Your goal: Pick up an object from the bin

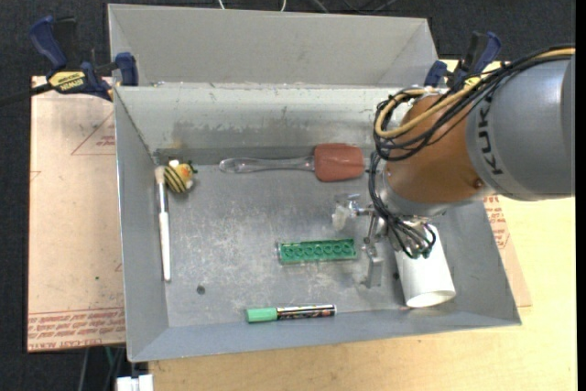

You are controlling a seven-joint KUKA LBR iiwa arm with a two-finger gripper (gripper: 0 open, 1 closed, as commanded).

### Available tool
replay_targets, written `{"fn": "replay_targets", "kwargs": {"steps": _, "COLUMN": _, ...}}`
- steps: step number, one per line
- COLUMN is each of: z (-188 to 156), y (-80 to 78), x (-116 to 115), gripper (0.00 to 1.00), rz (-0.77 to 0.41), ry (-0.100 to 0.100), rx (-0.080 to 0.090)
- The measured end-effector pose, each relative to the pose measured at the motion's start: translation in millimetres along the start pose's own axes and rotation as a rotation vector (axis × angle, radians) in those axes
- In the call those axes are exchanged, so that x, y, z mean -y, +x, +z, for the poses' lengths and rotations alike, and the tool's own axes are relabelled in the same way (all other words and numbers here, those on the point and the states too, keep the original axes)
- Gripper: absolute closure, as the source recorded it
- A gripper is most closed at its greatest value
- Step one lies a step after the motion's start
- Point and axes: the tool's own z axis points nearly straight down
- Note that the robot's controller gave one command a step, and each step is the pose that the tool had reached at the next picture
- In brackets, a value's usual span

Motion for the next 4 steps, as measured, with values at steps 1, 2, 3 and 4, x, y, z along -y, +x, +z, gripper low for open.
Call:
{"fn": "replay_targets", "kwargs": {"steps": 1, "z": 8.5, "y": -4.1, "x": 3.1, "gripper": 0.0, "rz": 0.008, "ry": 0.001, "rx": 0.001}}
{"fn": "replay_targets", "kwargs": {"steps": 2, "z": 1.8, "y": -14.0, "x": -22.6, "gripper": 0.0, "rz": 0.004, "ry": -0.001, "rx": 0.003}}
{"fn": "replay_targets", "kwargs": {"steps": 3, "z": 4.3, "y": -15.3, "x": -28.5, "gripper": 0.0, "rz": 0.014, "ry": -0.002, "rx": 0.002}}
{"fn": "replay_targets", "kwargs": {"steps": 4, "z": 7.8, "y": -16.9, "x": -30.4, "gripper": 0.0, "rz": 0.087, "ry": -0.002, "rx": 0.004}}
